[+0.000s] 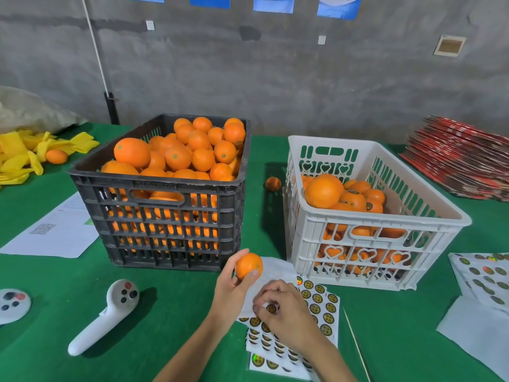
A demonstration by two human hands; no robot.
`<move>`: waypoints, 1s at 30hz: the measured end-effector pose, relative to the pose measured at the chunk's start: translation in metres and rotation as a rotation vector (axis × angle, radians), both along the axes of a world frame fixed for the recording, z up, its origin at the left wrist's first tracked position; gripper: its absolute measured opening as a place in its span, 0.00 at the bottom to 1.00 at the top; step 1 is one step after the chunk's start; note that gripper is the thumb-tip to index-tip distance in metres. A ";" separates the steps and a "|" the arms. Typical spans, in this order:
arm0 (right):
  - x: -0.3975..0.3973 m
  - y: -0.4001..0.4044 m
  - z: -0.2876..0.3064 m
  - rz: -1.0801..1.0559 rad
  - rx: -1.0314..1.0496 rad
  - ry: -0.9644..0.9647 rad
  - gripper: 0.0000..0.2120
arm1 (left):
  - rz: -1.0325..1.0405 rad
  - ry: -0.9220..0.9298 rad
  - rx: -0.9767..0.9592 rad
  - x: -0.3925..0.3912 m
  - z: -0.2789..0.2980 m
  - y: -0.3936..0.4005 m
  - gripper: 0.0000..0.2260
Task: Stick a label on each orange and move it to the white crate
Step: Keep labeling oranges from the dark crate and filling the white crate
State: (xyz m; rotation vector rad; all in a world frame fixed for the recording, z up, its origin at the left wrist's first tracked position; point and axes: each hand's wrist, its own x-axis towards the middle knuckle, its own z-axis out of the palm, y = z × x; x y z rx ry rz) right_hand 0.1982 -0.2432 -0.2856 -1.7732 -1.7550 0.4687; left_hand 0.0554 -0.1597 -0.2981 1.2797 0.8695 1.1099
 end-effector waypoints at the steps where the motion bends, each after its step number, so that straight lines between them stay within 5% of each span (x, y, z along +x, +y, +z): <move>1: 0.000 -0.001 0.000 -0.008 0.001 0.007 0.05 | -0.003 0.003 0.000 0.000 0.000 0.000 0.21; 5: -0.005 -0.002 -0.001 -0.030 0.008 -0.108 0.21 | -0.004 -0.002 0.003 0.000 -0.001 0.000 0.20; 13: -0.012 0.000 -0.007 0.044 0.146 -0.351 0.19 | 0.001 0.005 0.011 0.000 -0.003 0.001 0.20; 30: -0.010 -0.002 -0.012 -0.072 0.124 -0.080 0.12 | -0.005 0.002 0.022 0.000 -0.005 0.002 0.23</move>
